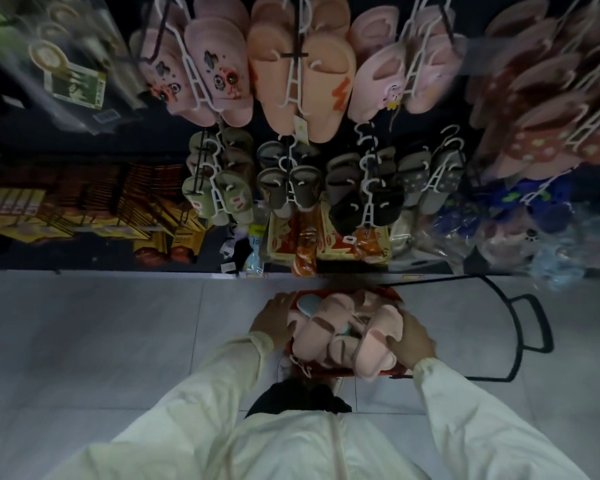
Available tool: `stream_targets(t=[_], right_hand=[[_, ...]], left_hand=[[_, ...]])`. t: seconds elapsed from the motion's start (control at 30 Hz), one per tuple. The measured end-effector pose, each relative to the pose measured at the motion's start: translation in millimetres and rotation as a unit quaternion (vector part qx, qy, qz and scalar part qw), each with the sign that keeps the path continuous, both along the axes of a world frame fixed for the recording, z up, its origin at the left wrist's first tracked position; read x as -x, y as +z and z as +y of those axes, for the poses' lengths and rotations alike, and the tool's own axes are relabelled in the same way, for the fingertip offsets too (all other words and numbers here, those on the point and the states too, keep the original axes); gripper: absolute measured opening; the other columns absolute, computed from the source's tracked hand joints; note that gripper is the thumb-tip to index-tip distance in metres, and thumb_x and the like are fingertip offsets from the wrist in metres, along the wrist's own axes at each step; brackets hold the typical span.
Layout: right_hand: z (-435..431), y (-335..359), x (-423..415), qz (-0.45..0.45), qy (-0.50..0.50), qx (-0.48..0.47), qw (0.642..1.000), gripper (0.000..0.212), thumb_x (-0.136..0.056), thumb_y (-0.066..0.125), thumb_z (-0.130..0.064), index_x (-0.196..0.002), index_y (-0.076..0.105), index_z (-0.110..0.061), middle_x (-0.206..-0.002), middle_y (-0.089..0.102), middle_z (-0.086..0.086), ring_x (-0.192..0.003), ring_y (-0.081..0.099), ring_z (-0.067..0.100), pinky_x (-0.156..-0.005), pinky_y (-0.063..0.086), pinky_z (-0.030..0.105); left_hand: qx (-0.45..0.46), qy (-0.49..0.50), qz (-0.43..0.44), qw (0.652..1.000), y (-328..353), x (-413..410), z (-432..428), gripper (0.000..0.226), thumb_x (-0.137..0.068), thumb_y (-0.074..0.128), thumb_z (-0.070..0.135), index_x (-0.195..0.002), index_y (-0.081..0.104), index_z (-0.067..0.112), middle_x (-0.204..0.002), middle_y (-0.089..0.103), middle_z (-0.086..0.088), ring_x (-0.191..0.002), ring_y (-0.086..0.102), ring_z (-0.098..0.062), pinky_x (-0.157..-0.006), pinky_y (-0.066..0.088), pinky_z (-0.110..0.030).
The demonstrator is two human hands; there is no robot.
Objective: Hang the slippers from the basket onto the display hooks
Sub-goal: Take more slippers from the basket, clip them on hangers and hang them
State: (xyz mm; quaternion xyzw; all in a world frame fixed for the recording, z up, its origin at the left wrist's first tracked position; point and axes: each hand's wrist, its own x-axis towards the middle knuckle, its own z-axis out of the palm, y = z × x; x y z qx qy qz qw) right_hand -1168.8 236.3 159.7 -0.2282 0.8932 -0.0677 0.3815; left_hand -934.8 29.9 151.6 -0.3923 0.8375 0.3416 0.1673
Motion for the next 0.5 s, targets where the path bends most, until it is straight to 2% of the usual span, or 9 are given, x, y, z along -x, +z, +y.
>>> stream_targets(t=[0.17, 0.27, 0.37, 0.5], right_hand=[[33, -11, -20, -0.022, -0.051, -0.046, 0.997, 0.068, -0.083, 0.062, -0.044, -0.145, 0.037, -0.029, -0.143, 0.051, 0.000, -0.123, 0.054, 0.028, -0.100, 0.044, 0.046], [51, -13, -22, -0.024, -0.077, -0.053, 0.995, 0.064, -0.077, 0.059, -0.052, -0.136, 0.042, -0.034, -0.137, 0.057, -0.002, -0.116, 0.059, 0.025, -0.097, 0.048, 0.048], [41, 21, -30, -0.002, -0.082, -0.065, 0.995, 0.063, -0.087, 0.064, -0.038, -0.144, 0.040, -0.024, -0.145, 0.051, 0.005, -0.128, 0.052, 0.028, -0.103, 0.043, 0.043], [37, 35, -30, 0.004, -0.102, -0.075, 0.992, 0.057, -0.089, 0.064, -0.031, -0.140, 0.043, -0.018, -0.143, 0.052, 0.008, -0.128, 0.052, 0.030, -0.104, 0.041, 0.043]], left_hand=[[-0.040, -0.022, -0.033, 0.998, -20, 0, -1, 0.075, -0.097, 0.054, 0.027, -0.158, 0.013, 0.019, -0.157, 0.027, -0.011, -0.137, 0.038, -0.030, -0.111, 0.036, -0.040], [-0.071, -0.028, -0.036, 0.996, -32, 6, 1, 0.073, -0.095, 0.056, 0.028, -0.157, 0.019, 0.017, -0.155, 0.033, -0.012, -0.135, 0.040, -0.029, -0.111, 0.036, -0.039], [-0.082, -0.037, -0.035, 0.995, -40, 13, -4, 0.065, -0.094, 0.057, 0.030, -0.151, 0.030, 0.015, -0.146, 0.042, -0.013, -0.128, 0.045, -0.030, -0.106, 0.040, -0.041], [-0.082, -0.051, -0.046, 0.994, -46, 15, -3, 0.064, -0.095, 0.055, 0.029, -0.152, 0.030, 0.015, -0.151, 0.038, -0.013, -0.132, 0.043, -0.031, -0.108, 0.038, -0.041]])
